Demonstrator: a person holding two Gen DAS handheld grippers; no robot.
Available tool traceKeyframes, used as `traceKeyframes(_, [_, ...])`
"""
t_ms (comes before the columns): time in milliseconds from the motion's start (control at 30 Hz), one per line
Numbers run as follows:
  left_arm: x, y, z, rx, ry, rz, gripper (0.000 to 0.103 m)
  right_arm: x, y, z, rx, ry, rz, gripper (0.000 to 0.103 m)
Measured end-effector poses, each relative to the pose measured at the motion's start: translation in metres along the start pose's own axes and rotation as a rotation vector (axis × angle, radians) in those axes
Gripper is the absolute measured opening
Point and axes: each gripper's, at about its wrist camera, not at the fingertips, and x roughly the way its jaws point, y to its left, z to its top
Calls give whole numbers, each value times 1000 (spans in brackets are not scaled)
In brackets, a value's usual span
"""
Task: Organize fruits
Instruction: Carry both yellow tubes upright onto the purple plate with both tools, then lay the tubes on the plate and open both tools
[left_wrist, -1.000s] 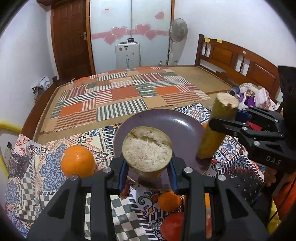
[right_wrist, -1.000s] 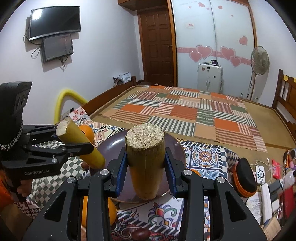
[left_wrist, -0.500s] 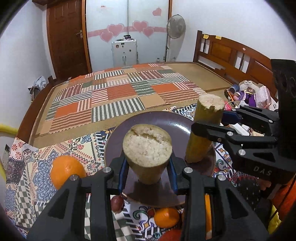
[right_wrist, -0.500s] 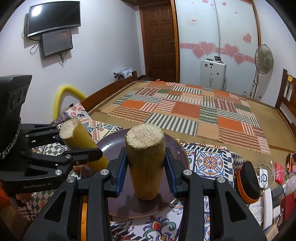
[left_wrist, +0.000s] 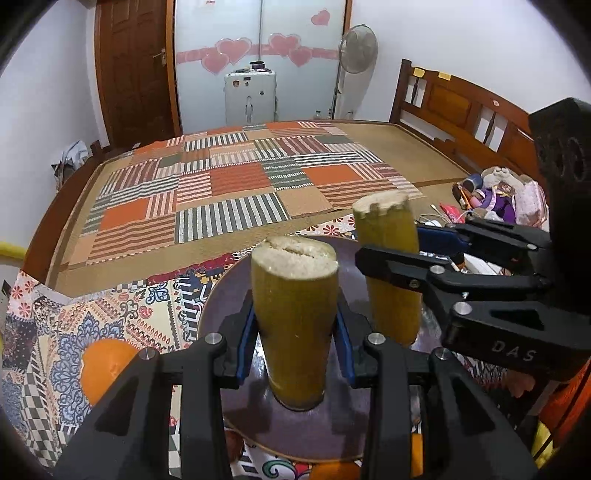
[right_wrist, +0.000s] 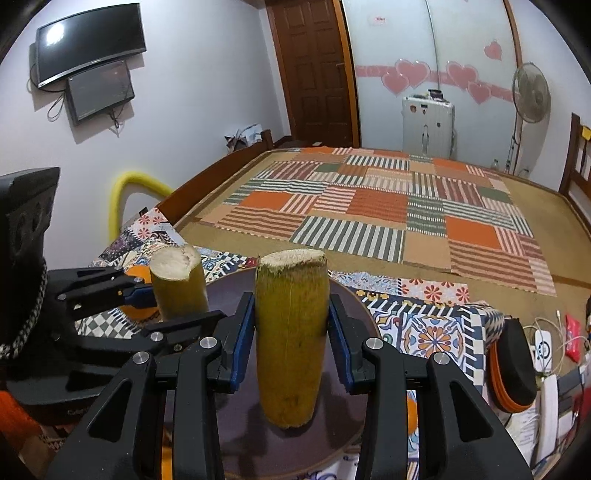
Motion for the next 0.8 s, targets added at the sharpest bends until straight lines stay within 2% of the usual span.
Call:
traceKeyframes(200, [4, 6, 5, -21, -1, 12, 39, 8, 1, 2, 0, 25, -13, 35])
traceKeyframes(333, [10, 14, 5, -37, 6, 23, 41, 8, 4, 1, -25, 36, -52, 38])
traceKeyframes(467, [12, 19, 3, -47, 7, 24, 43, 10, -1, -6, -19, 70, -39, 40])
traceKeyframes(567, [15, 22, 2, -50, 16, 24, 44, 8, 2, -11, -55, 65, -63, 40])
traceKeyframes(700, [29, 22, -2, -55, 78, 9, 44, 1, 7, -10, -77, 49, -77, 40])
traceKeyframes(800, [30, 19, -6, -50, 76, 12, 44, -8, 7, -11, -84, 30, -86, 40])
